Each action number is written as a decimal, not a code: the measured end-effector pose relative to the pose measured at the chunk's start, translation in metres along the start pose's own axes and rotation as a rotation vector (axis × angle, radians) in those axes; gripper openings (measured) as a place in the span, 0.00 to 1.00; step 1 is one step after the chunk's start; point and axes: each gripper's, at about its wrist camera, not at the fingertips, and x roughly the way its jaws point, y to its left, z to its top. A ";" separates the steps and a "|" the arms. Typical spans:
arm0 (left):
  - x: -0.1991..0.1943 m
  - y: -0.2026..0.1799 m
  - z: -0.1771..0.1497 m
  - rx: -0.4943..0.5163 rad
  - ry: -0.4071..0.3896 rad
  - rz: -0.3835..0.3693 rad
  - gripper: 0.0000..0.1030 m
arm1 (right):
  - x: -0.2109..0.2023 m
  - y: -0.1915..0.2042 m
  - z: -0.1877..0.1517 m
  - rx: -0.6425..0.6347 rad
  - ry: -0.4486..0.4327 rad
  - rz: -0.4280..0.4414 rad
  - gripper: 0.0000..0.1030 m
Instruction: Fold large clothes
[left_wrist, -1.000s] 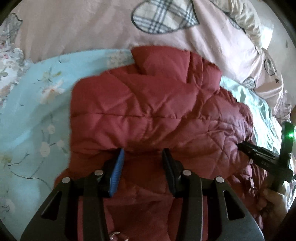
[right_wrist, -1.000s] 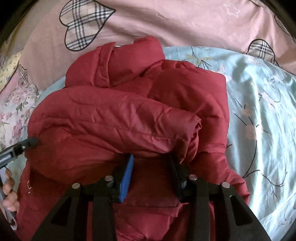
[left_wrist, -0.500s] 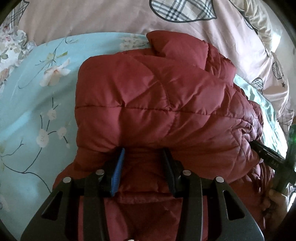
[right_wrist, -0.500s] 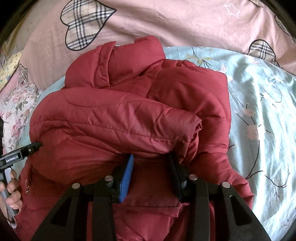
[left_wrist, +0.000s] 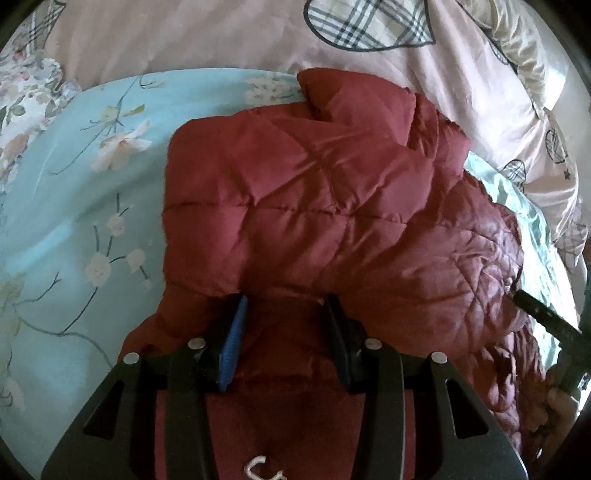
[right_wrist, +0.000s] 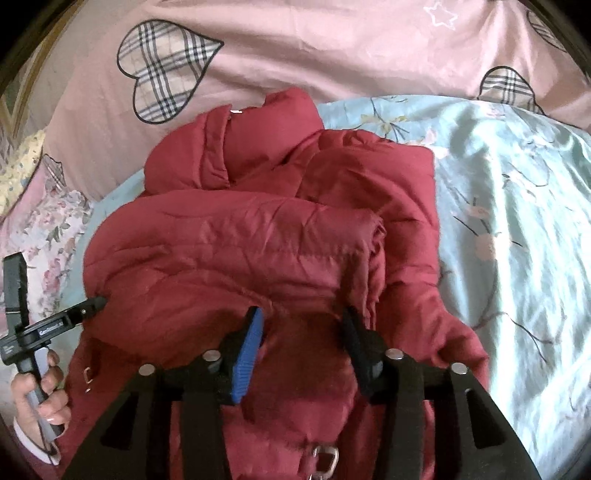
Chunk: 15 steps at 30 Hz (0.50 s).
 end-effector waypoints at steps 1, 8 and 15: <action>-0.005 0.001 -0.001 -0.003 -0.003 -0.001 0.41 | -0.007 0.000 -0.003 -0.002 0.002 0.004 0.51; -0.050 0.009 -0.031 -0.003 -0.014 0.005 0.42 | -0.054 -0.008 -0.028 0.015 -0.008 0.029 0.55; -0.078 0.021 -0.074 -0.031 0.013 -0.011 0.42 | -0.083 -0.017 -0.056 0.033 0.014 0.049 0.66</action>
